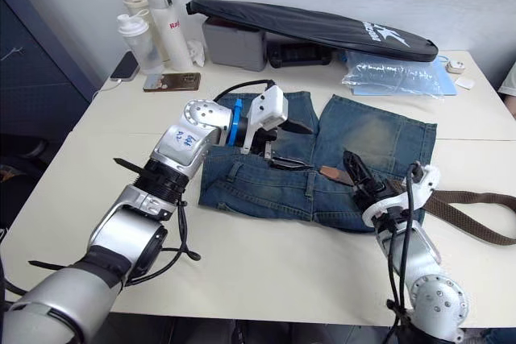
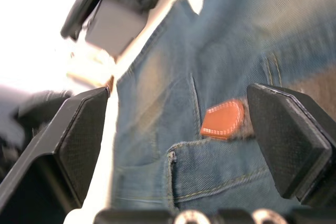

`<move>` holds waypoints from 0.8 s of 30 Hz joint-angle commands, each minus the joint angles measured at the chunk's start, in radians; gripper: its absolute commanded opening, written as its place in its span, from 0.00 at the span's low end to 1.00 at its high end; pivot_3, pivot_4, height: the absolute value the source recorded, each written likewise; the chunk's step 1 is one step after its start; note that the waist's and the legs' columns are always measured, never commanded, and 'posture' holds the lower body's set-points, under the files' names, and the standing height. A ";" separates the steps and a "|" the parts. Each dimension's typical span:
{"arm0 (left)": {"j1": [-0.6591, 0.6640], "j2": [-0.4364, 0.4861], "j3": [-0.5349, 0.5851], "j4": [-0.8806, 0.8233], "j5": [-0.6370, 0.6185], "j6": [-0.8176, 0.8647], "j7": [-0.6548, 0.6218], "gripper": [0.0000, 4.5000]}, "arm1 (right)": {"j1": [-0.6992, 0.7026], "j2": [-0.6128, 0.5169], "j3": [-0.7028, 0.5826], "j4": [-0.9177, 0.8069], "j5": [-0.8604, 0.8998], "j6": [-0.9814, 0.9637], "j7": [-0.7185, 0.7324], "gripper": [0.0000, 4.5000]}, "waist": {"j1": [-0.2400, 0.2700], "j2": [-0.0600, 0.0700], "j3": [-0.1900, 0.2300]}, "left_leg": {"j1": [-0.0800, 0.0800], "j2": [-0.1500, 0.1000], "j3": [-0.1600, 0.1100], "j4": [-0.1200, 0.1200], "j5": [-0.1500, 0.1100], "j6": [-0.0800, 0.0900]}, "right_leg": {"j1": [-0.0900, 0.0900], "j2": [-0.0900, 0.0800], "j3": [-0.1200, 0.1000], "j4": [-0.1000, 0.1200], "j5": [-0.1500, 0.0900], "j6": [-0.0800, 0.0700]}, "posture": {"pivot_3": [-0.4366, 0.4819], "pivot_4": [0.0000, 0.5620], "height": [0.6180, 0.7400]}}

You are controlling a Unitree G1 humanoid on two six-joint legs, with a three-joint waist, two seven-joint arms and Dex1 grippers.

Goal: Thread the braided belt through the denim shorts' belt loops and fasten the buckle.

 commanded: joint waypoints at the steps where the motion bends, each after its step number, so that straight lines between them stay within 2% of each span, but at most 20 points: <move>1: 0.009 0.011 0.022 -0.075 -0.014 0.024 0.005 1.00 | 0.013 0.031 -0.030 0.002 0.081 -0.062 -0.029 0.99 | -0.001 0.001 -0.001 | 0.000 0.000 0.000 0.000 0.000 0.000 | 0.000 0.000 0.000 0.000 0.000 0.000 | 0.48 0.27 1.00; 11: 0.035 0.023 0.028 -0.140 -0.021 0.074 0.024 1.00 | 0.049 0.081 -0.006 0.049 0.091 -0.134 -0.059 0.99 | -0.008 0.004 -0.002 | 0.001 0.001 0.000 -0.001 0.000 0.000 | 0.000 0.001 0.000 0.000 0.000 0.000 | 0.48 0.27 1.00; 21: 0.028 0.027 0.047 -0.161 -0.038 0.088 0.028 1.00 | 0.045 0.074 -0.001 0.128 0.065 -0.160 -0.047 0.99 | -0.010 0.002 -0.004 | 0.003 0.001 0.000 -0.001 0.001 -0.001 | 0.002 0.001 0.000 -0.001 0.000 0.000 | 0.48 0.27 1.00; 24: 0.028 0.026 0.048 -0.164 -0.039 0.088 0.029 1.00 | 0.031 0.075 0.002 0.161 0.048 -0.162 -0.092 0.99 | -0.014 0.001 -0.004 | 0.005 0.001 0.000 -0.001 0.000 0.000 | 0.004 0.001 0.000 -0.001 0.000 0.000 | 0.48 0.27 1.00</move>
